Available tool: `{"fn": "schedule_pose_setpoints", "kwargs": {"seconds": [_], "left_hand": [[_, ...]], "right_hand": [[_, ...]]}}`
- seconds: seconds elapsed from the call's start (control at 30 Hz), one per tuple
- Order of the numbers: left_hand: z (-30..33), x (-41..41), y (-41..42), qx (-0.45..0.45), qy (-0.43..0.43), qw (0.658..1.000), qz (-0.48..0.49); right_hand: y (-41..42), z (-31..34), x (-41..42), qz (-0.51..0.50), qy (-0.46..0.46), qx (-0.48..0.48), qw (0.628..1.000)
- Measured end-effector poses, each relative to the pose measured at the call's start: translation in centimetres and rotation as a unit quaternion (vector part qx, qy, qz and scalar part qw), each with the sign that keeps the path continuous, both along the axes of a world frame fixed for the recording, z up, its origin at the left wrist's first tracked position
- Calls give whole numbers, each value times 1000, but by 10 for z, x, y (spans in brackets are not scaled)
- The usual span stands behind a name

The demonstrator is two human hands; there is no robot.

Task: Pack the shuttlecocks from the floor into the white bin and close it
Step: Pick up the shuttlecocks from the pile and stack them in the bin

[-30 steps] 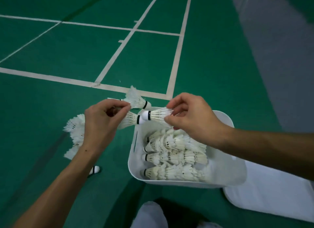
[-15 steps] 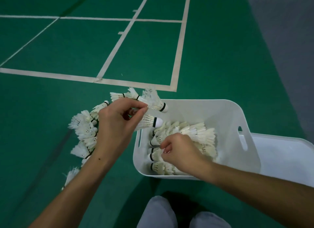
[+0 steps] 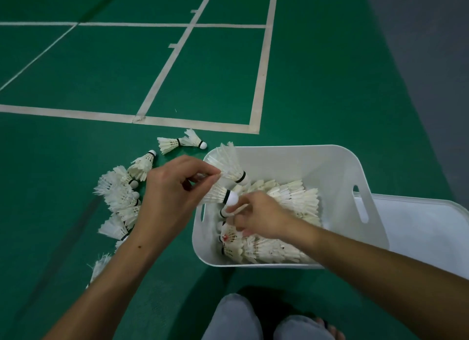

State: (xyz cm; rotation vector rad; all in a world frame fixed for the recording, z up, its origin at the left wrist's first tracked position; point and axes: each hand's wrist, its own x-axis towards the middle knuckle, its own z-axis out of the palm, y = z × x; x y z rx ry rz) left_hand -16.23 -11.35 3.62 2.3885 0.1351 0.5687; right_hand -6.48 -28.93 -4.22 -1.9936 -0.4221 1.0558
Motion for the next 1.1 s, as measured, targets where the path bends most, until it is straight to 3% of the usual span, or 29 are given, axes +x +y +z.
{"fn": "schedule_pose_setpoints", "kwargs": {"seconds": [0.1, 0.23, 0.33, 0.5, 0.7, 0.93, 1.1], "left_hand": [[-1, -1, 2, 22, 15, 999, -20], [-4, 1, 0, 49, 48, 995, -66], [-8, 5, -5, 77, 60, 990, -104], [-12, 10, -13, 105, 70, 979, -158], [-17, 12, -12, 108, 66, 982, -141], [-17, 9, -10, 94, 29, 994, -52], [-17, 7, -10, 86, 19, 995, -47]], "right_hand": [[-30, 28, 14, -27, -60, 19, 998], [-54, 67, 17, -95, -222, 54, 969], [-56, 80, 10, -1, -332, 59, 941], [-52, 73, 10, 130, -439, 3, 889], [-57, 62, 14, 193, -468, -47, 861], [-45, 43, -15, 227, -433, -105, 866], [-22, 20, -26, 237, -405, -141, 872]]}}
